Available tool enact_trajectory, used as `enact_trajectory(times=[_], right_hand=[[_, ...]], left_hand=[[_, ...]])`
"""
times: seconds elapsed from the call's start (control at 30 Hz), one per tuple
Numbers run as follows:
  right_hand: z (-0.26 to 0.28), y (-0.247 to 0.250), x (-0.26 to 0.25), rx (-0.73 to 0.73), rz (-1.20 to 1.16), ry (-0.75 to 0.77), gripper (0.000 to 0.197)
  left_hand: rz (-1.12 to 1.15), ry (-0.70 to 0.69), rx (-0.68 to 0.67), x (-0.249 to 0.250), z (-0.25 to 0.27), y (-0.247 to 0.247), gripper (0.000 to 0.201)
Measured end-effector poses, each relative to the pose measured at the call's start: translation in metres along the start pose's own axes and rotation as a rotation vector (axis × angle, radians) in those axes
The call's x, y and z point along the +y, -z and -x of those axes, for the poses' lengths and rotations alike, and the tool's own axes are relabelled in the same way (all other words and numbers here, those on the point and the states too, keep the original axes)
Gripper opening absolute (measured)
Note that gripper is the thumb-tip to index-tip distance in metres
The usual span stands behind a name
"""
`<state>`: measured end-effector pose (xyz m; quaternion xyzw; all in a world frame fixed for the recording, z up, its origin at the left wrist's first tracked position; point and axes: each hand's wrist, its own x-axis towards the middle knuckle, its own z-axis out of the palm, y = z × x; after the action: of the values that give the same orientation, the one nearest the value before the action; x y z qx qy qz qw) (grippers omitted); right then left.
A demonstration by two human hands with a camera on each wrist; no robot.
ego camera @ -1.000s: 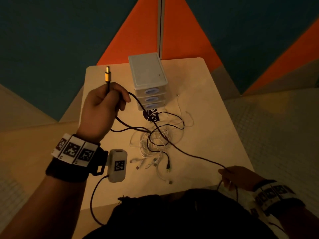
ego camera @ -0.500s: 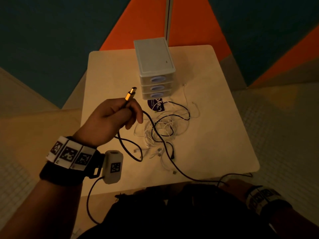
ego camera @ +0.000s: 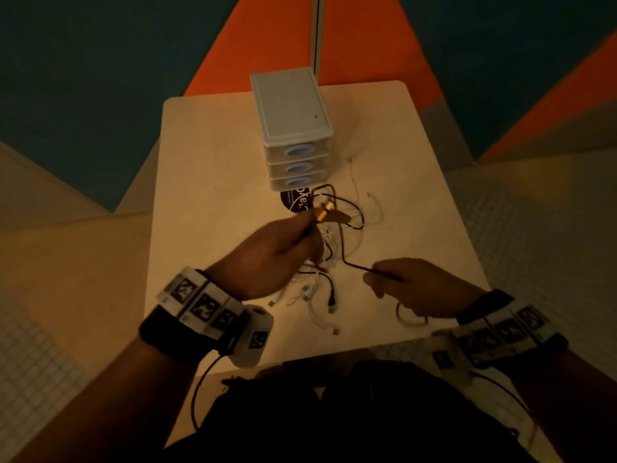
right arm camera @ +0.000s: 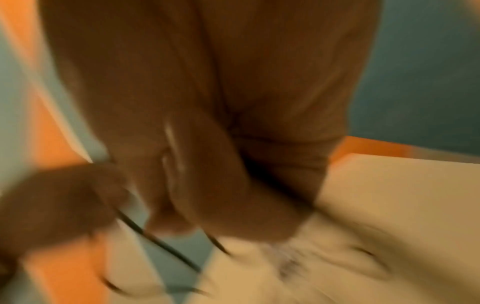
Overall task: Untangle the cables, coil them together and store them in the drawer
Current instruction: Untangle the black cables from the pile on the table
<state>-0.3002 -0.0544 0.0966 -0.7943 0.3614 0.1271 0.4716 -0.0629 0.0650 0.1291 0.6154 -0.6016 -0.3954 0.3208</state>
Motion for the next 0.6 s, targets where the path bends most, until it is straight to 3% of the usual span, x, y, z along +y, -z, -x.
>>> enact_trajectory(times=[0.1, 0.2, 0.27, 0.37, 0.43, 0.5, 0.6], right_hand=[[0.006, 0.018, -0.037, -0.013, 0.101, 0.136, 0.031], [0.013, 0.030, -0.043, -0.032, 0.138, 0.165, 0.028], [0.019, 0.038, -0.036, -0.024, 0.044, 0.169, 0.025], [0.029, 0.050, -0.030, -0.009, -0.293, 0.195, 0.021], [0.031, 0.055, -0.033, -0.025, -0.376, 0.247, 0.016], [0.028, 0.058, -0.034, -0.016, -0.269, 0.292, 0.012], [0.019, 0.064, -0.017, 0.074, -0.213, 0.292, 0.015]], left_hand=[[-0.148, -0.063, -0.152, 0.012, -0.012, -0.028, 0.032], [-0.332, -0.110, -0.098, 0.018, -0.021, -0.032, 0.028], [-0.439, -0.100, -0.038, 0.015, -0.025, -0.022, 0.036], [-0.400, -0.093, -0.056, 0.015, -0.029, -0.015, 0.055], [-0.367, -0.121, -0.116, 0.019, -0.033, -0.019, 0.041], [-0.358, -0.135, -0.151, 0.024, -0.037, -0.021, 0.019], [-0.267, -0.065, 0.060, 0.024, -0.037, -0.008, 0.035]])
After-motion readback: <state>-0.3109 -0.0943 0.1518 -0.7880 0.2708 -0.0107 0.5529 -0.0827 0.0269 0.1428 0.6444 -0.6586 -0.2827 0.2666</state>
